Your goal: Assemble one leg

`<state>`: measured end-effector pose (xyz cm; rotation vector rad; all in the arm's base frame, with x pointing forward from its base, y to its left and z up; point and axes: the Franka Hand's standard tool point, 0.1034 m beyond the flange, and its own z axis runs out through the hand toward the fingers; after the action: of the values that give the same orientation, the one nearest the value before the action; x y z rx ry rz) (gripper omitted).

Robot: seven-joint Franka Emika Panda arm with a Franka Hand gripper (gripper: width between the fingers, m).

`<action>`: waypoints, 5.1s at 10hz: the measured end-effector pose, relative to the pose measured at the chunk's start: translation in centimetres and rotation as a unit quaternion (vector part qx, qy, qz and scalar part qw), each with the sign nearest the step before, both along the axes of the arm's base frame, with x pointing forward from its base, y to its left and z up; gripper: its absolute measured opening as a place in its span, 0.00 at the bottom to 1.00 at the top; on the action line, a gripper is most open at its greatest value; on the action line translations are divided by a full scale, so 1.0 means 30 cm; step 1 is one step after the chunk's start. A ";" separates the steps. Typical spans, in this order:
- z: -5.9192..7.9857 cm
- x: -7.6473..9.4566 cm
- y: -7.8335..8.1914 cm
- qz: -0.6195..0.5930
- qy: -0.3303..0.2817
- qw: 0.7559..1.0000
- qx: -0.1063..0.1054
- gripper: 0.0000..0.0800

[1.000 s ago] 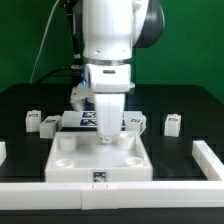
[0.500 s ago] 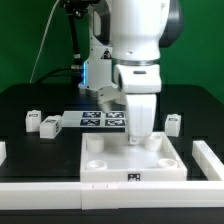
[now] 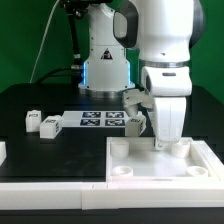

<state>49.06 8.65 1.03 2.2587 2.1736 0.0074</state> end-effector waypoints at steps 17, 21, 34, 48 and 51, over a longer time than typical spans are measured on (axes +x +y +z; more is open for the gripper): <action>0.137 -0.087 0.020 -0.077 -0.017 0.997 -0.003 0.81; 0.130 -0.100 0.020 -0.123 -0.013 0.992 -0.003 0.81; 0.097 -0.179 0.081 -0.793 0.039 0.607 0.025 0.81; 0.071 -0.357 0.115 -0.713 0.345 0.553 -0.259 0.81; 0.035 -0.350 0.143 -0.700 0.365 0.549 -0.275 0.81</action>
Offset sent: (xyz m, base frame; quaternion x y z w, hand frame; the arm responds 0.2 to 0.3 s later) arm 0.0000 0.0000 0.0000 0.0000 0.0000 0.0000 1.0000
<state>38.56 12.93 2.08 2.8608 -0.3954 -1.4789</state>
